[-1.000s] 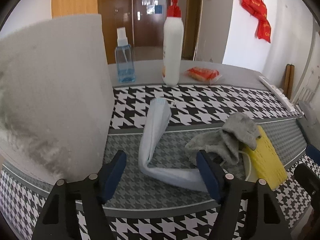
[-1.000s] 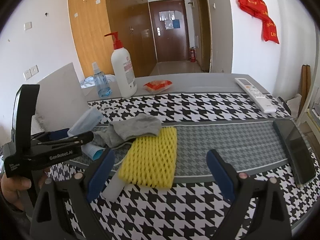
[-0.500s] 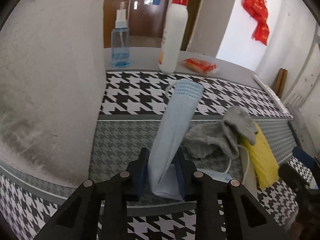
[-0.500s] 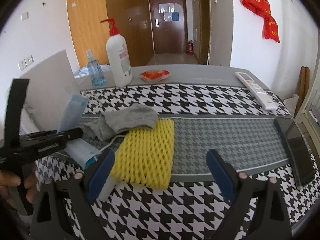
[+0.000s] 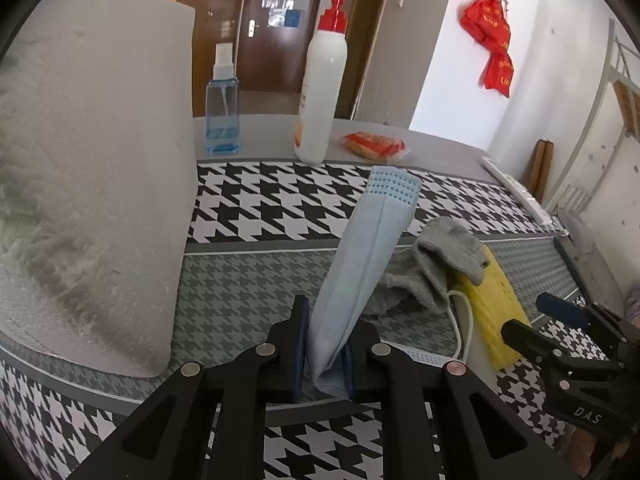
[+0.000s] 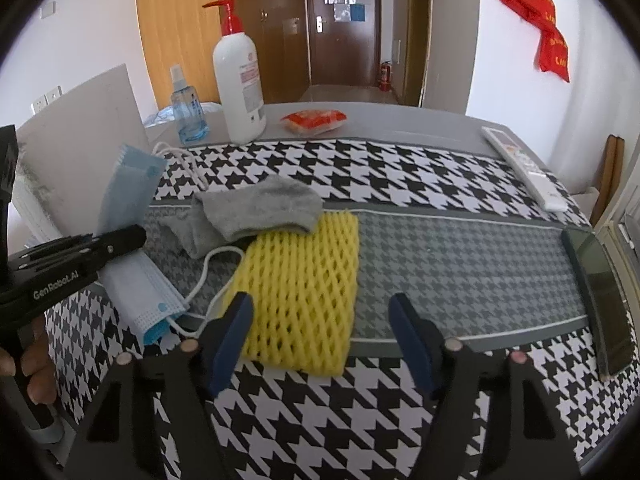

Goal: Organize soft objects
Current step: 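Grasp the blue face mask with the left tool while the right tool grasps the yellow net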

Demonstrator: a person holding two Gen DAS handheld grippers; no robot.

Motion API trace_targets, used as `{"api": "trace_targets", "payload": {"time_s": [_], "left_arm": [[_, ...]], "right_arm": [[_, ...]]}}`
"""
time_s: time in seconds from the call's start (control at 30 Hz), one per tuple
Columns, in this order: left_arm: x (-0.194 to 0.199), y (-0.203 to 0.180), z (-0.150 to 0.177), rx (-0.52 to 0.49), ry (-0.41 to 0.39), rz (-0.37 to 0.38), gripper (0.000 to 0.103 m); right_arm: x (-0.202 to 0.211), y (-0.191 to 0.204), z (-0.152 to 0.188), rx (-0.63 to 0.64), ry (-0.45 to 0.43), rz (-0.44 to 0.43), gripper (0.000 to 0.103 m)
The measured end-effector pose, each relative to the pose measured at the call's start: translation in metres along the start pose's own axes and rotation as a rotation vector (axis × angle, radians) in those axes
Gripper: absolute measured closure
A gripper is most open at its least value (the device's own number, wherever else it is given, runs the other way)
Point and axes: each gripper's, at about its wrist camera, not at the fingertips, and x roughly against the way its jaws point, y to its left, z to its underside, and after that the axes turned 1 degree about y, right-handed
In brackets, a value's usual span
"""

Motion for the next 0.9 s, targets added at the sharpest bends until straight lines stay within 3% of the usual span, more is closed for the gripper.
{"api": "trace_targets", "payload": {"time_s": [0.17,0.3,0.37,0.63,0.9], "left_arm": [[-0.002,0.000,0.000,0.000,0.004,0.000,0.087],[0.000,0.001,0.000,0.001,0.004,0.000,0.087],[-0.001,0.001,0.000,0.005,0.006,-0.001,0.087],[-0.002,-0.001,0.001,-0.003,0.015,0.005,0.087],[0.003,-0.002,0.001,-0.008,-0.003,0.024,0.087]], "right_arm": [[-0.004,0.003,0.000,0.013,0.023,-0.005,0.035],[-0.009,0.007,-0.001,0.017,0.040,-0.028,0.053],[-0.009,0.009,-0.001,0.019,0.039,-0.026,0.056],[-0.002,0.004,0.003,-0.025,0.047,-0.035,0.082],[0.013,0.000,0.009,-0.043,0.036,-0.028,0.091]]}}
